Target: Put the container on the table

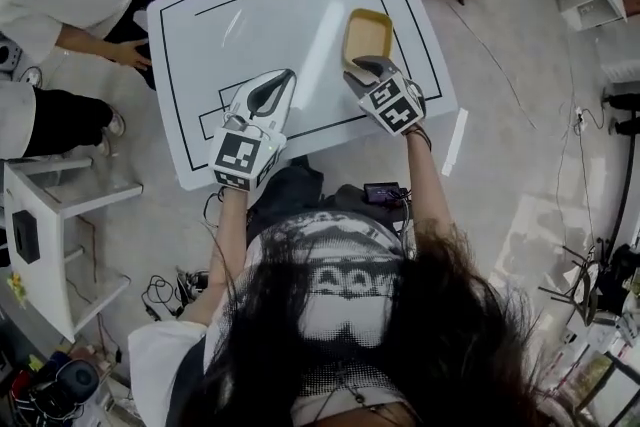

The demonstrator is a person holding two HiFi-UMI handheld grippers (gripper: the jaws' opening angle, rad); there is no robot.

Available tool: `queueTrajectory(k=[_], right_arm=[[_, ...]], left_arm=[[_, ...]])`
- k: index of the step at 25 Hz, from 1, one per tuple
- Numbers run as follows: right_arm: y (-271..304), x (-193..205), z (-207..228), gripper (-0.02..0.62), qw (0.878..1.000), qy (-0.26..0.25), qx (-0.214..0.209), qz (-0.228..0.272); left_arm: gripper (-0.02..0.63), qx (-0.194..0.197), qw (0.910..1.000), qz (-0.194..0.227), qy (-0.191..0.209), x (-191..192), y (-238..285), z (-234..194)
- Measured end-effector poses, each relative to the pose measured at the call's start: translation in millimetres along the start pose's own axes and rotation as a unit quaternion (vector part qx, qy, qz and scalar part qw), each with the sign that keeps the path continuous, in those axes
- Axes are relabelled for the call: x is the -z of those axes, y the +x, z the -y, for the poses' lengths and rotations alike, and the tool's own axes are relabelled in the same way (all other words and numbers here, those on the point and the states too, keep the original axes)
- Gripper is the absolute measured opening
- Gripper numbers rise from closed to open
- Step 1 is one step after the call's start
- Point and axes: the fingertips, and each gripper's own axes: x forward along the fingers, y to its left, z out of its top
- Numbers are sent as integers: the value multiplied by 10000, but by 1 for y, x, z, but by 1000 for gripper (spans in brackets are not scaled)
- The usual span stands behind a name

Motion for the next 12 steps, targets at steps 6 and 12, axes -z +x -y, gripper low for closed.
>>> queueTrajectory(k=[6, 12], right_arm=[[-57, -8, -15, 92, 9963, 451, 126, 716], [-106, -4, -22, 74, 9905, 602, 131, 1230]], left_arm=[[0, -60, 10000, -6, 22, -5, 1, 32], [0, -102, 9999, 3, 87, -8, 5, 71]])
